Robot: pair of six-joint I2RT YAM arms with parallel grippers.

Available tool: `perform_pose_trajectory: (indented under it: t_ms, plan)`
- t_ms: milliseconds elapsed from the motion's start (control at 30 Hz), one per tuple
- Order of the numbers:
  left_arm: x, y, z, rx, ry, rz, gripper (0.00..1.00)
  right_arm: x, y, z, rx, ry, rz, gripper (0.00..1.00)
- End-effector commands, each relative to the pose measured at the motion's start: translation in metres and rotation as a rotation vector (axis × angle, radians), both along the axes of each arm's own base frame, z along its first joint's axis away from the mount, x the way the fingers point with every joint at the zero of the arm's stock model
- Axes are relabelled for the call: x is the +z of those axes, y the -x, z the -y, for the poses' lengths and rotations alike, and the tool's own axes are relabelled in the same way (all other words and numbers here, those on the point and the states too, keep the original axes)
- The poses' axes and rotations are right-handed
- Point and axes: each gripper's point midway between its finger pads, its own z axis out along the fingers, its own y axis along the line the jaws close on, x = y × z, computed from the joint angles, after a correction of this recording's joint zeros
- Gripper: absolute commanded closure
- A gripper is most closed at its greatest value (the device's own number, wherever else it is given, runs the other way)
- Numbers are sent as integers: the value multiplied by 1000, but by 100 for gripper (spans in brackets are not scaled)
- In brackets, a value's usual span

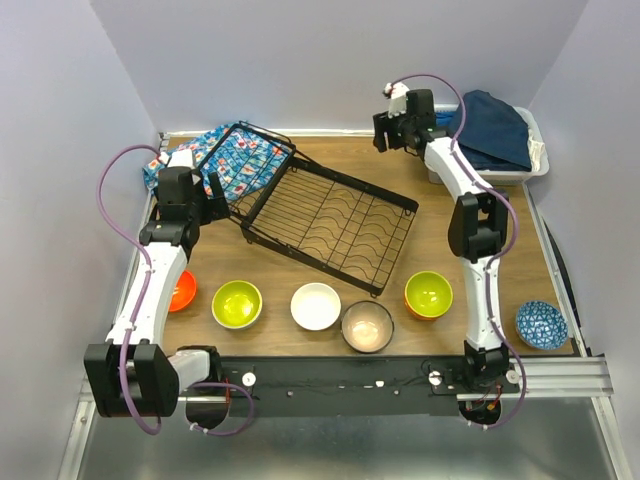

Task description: Load the bowls into the dish rack

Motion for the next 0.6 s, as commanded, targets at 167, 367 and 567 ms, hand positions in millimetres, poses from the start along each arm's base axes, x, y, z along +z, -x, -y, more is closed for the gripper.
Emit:
perform_pose_trajectory:
  t_ms: [167,367,567]
  plan:
    - [3,4,-12,32,-18,-7,1,-4,119,-54,703,-2,-187,26]
    - [-14,7,-13,47,-16,-50,1,-16,136,-50,761,19,-223,26]
    - [-42,15,-2,73,106,-124,1,-35,137,-47,772,53,-271,26]
